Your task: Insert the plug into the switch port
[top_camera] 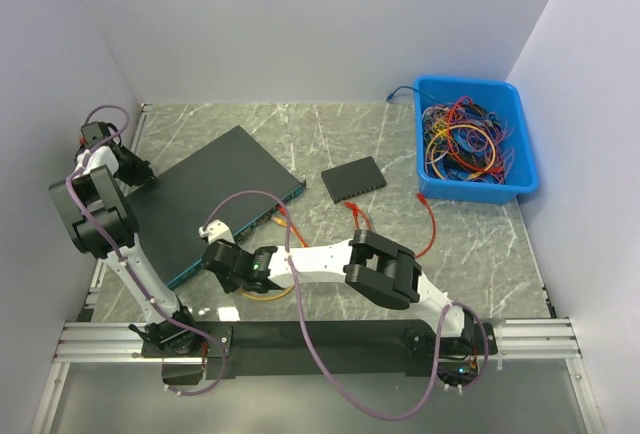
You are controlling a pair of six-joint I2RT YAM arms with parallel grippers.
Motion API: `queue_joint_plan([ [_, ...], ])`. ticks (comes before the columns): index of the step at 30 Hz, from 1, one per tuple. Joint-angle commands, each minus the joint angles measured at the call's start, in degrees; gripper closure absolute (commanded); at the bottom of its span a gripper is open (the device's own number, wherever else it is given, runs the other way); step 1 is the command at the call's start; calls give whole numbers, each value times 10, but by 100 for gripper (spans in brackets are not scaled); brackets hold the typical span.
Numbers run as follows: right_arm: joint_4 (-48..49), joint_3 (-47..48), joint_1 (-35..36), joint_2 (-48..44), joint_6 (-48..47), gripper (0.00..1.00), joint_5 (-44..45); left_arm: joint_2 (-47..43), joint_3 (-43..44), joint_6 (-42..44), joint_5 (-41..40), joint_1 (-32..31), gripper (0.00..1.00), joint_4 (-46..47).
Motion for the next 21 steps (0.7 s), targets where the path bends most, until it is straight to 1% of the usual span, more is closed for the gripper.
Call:
queue_joint_plan([
  [1,28,45,-7,22,1,100,13,21,-28,3,35,-7,84,-87],
  [3,29,49,-9,23,3,100,19,23,-30,7,33,-12,92,-89],
  [4,29,53,-8,23,4,100,19,24,-31,8,31,-14,99,-91],
  [8,5,96,-11,45,7,100,15,35,-32,15,27,-27,100,-98],
  [15,-44,216,-34,102,20,100,-1,37,-40,20,24,-38,100,-97],
  [21,-47,258,-58,109,27,100,4,35,-41,22,26,-47,100,-98],
])
